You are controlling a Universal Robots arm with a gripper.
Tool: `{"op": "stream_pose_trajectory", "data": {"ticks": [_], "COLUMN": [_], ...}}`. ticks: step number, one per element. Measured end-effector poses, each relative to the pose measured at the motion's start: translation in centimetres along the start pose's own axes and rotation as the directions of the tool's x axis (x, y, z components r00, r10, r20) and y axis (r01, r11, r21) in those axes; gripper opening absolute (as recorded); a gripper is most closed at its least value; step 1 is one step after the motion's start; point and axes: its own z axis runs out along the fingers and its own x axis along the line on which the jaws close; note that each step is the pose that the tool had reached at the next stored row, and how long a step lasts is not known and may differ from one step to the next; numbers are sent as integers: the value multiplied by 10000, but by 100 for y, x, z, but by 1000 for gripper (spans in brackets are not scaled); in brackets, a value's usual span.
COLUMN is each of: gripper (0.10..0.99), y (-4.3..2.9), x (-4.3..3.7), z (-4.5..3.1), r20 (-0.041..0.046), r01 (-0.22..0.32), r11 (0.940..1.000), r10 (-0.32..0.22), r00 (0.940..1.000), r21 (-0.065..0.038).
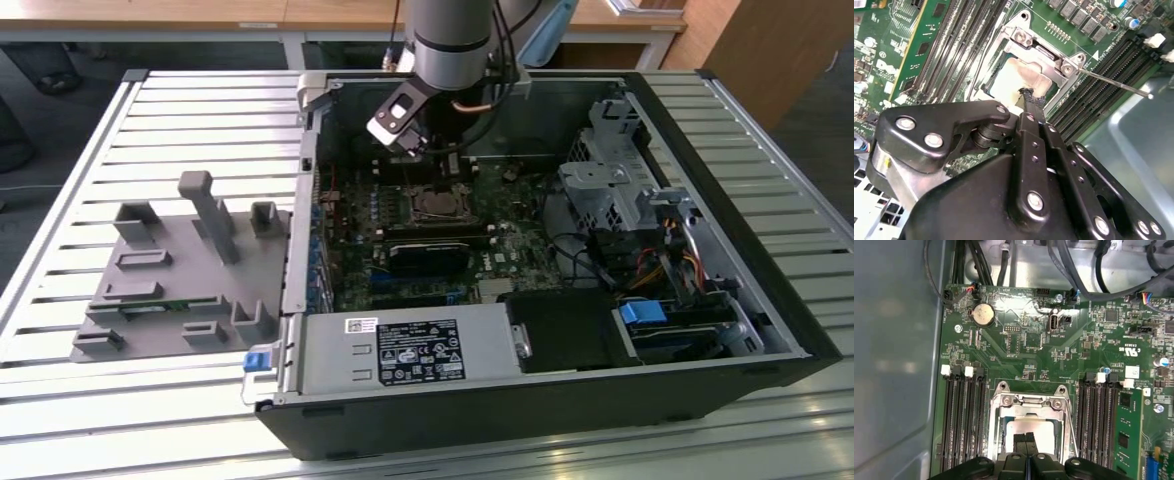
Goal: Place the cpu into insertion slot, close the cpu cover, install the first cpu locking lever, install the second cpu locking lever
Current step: 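Install the first cpu locking lever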
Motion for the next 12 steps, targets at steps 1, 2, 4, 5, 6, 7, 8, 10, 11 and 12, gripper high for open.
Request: {"op": "stream_pose_trajectory", "data": {"ticks": [1,2,4,5,6,7,8,10,11,12], "gripper": [106,106,106,106,106,106,106,106,106,106], "y": [1,2,3,5,5,6,7,8,9,10], "x": [0,1,1,1,2,2,2,3,3,3], "z": [-19,-39,-81,-105,-123,-139,-153,-182,-201,-222], "r20": [1,0,-1,0,1,1,0,0,0,-1], "r01": [0,0,0,0,0,1,4,10,12,13], "r11": [10000,10000,10000,10000,10000,10000,10000,10000,10000,10000], "r10": [0,0,0,0,0,-1,-4,-10,-12,-13], "r00": [10000,10000,10000,10000,10000,10000,10000,10000,10000,10000], "r21": [1,0,0,0,1,1,1,0,1,0]}}
